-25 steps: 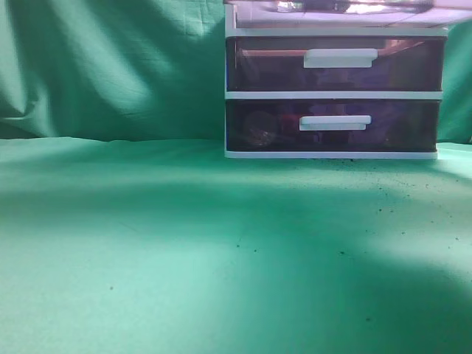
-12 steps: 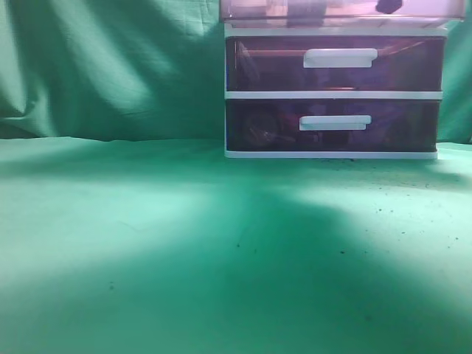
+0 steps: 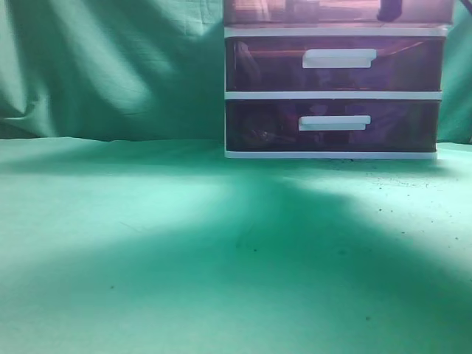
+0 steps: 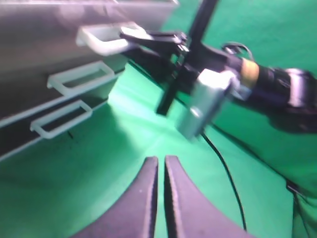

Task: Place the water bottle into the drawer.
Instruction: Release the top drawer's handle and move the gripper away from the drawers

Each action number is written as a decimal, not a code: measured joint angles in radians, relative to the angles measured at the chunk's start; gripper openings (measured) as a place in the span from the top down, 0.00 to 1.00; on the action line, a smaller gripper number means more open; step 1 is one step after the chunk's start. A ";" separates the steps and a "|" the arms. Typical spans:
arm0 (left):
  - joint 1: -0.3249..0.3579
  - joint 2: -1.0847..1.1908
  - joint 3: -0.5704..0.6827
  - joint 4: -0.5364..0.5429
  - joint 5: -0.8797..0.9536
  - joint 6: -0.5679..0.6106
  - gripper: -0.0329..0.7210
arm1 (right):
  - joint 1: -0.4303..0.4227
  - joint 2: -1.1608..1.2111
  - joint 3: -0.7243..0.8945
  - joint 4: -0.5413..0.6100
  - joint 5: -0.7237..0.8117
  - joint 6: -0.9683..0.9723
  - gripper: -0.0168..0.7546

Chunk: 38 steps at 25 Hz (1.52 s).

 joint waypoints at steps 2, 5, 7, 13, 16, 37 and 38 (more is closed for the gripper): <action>0.000 -0.043 0.062 0.000 0.003 0.015 0.96 | -0.020 0.013 -0.006 -0.013 -0.025 0.002 0.85; 0.000 -0.117 0.174 0.000 0.062 0.036 0.96 | -0.029 0.030 -0.015 -0.022 -0.049 0.007 0.85; 0.000 -0.167 0.247 0.000 0.114 0.056 0.96 | -0.030 0.039 -0.022 -0.027 -0.064 0.020 0.85; 0.000 -0.268 0.419 0.000 0.155 0.073 0.96 | -0.033 0.048 -0.029 -0.041 -0.078 0.078 0.85; 0.000 -0.294 0.458 0.000 0.163 0.075 0.96 | -0.033 0.048 -0.029 -0.038 -0.083 0.100 0.85; 0.000 -0.382 0.468 0.000 0.161 0.061 0.96 | 0.020 -0.197 0.210 -0.319 -0.048 0.648 0.31; 0.000 -0.417 0.468 0.000 0.163 0.059 0.96 | 0.043 -0.235 0.223 -0.316 -0.023 0.706 0.31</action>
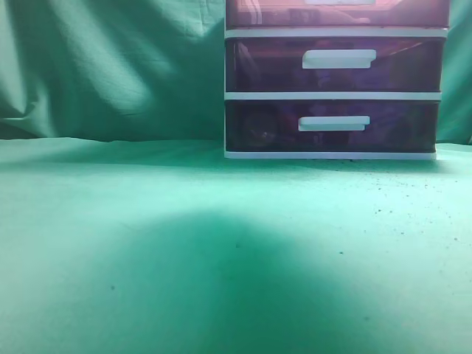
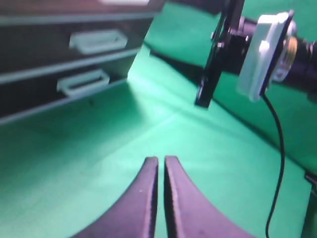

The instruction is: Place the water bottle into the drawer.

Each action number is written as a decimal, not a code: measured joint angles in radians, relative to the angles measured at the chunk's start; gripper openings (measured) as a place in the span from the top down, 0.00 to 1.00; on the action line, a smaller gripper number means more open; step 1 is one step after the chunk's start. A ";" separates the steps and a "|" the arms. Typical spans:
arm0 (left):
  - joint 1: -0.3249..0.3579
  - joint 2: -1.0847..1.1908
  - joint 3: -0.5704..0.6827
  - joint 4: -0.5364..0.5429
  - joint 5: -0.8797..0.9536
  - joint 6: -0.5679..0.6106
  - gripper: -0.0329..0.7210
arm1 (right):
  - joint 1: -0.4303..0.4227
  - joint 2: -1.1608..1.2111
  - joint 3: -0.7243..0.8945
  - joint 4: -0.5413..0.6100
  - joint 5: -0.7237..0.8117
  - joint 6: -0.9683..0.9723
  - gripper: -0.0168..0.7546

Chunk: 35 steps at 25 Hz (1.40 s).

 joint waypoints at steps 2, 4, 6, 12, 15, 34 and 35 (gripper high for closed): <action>0.000 -0.073 0.000 0.000 0.000 -0.014 0.96 | 0.060 -0.083 0.013 0.004 0.085 0.135 0.43; 0.000 -0.158 0.000 0.000 -0.002 -0.025 0.96 | 0.128 -0.165 0.015 0.009 0.201 0.282 0.57; 0.000 -0.237 0.000 0.000 -0.004 -0.035 0.96 | 0.209 -0.245 0.015 0.017 0.339 0.383 0.77; 0.000 -0.479 0.000 0.000 -0.063 -0.039 0.96 | 0.426 -0.500 0.015 0.111 0.624 0.600 0.98; 0.000 -0.565 0.000 0.000 -0.086 -0.039 0.96 | 0.499 -0.629 0.015 0.270 0.735 0.661 0.98; 0.000 -0.972 0.497 0.000 0.106 -0.070 0.96 | 0.545 -1.255 0.354 0.850 0.988 0.315 0.98; 0.000 -0.981 0.517 0.000 0.120 -0.070 0.96 | 0.545 -1.272 0.379 0.888 0.987 0.276 0.98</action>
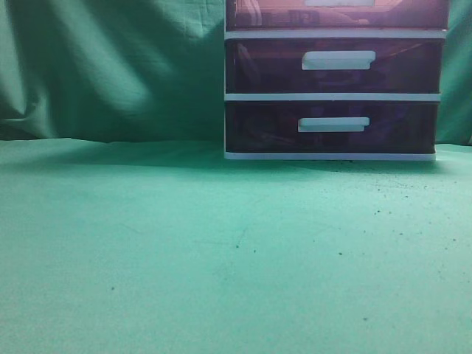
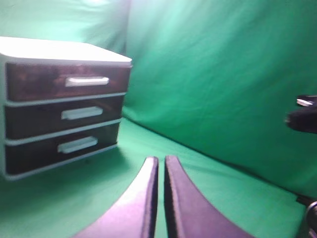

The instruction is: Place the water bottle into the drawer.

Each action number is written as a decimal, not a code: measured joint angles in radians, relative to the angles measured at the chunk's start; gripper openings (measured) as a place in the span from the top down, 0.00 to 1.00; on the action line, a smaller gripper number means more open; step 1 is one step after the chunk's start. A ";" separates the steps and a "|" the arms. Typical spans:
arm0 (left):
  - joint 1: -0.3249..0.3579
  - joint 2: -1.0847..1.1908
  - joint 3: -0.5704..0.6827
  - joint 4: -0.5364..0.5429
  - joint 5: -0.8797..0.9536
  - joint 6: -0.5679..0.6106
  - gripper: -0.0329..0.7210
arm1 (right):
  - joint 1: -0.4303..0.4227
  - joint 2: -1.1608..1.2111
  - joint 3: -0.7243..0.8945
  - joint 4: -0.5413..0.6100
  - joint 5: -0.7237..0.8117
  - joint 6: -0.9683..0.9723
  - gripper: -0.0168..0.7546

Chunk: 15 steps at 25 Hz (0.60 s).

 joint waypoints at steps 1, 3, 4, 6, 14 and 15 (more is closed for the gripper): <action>0.000 -0.005 0.024 0.000 0.017 0.000 0.96 | 0.000 -0.019 0.021 0.032 -0.003 -0.043 0.98; 0.000 -0.014 0.067 0.000 0.054 0.000 0.96 | 0.001 -0.055 0.070 0.104 -0.008 -0.118 0.98; 0.000 -0.016 0.090 0.000 0.071 0.000 0.96 | 0.002 -0.069 0.093 0.135 -0.020 -0.146 0.98; 0.000 -0.016 0.132 0.000 0.115 0.000 0.96 | 0.006 -0.091 0.126 0.183 -0.049 -0.173 0.98; 0.000 -0.016 0.182 0.000 0.179 0.000 0.96 | 0.007 -0.097 0.169 0.235 -0.136 -0.188 0.98; 0.000 -0.016 0.182 0.000 0.179 0.000 0.96 | 0.007 -0.097 0.169 0.240 -0.138 -0.188 0.98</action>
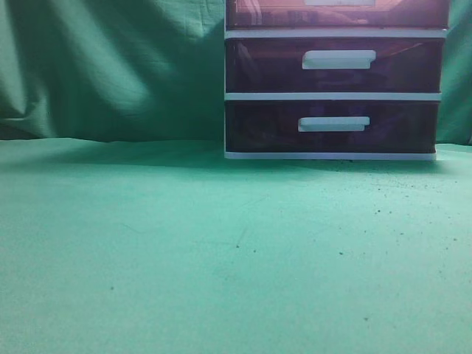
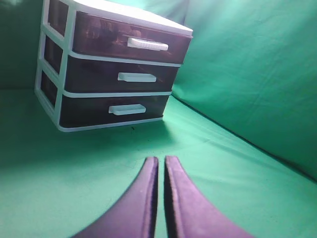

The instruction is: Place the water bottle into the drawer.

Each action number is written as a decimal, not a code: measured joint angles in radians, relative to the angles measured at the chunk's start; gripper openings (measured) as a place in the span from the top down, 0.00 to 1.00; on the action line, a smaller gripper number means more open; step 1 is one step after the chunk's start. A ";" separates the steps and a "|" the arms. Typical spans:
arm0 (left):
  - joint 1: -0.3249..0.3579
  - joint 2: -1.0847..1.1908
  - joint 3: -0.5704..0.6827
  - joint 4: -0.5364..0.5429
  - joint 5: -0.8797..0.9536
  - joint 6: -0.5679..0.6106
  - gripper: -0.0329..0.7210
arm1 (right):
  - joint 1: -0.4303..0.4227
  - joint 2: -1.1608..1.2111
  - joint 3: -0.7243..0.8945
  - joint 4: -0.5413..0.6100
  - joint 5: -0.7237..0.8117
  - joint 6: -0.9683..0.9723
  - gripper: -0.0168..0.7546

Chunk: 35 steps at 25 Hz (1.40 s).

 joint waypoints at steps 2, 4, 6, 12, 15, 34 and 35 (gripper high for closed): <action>0.000 0.000 0.000 0.000 0.002 0.000 0.96 | 0.000 0.000 0.000 0.004 0.000 0.000 0.98; 0.000 0.000 0.000 0.000 0.002 0.000 0.96 | 0.000 0.000 0.000 0.006 0.000 -0.002 0.98; 0.000 0.000 0.000 0.000 0.002 -0.002 0.96 | 0.000 0.000 0.000 0.006 0.006 -0.002 0.98; 0.000 0.000 0.000 0.000 0.004 -0.002 0.96 | 0.000 0.000 0.000 0.007 0.050 -0.002 0.98; 0.000 0.000 0.000 0.000 0.006 -0.002 0.96 | -0.008 0.000 0.021 -0.040 0.024 -0.011 0.98; 0.000 0.000 0.000 0.000 0.009 -0.002 0.96 | -0.743 -0.164 0.420 -0.158 -0.276 0.092 0.98; 0.000 0.000 0.000 0.000 0.009 -0.002 0.96 | -0.751 -0.164 0.438 -0.158 -0.276 0.096 0.98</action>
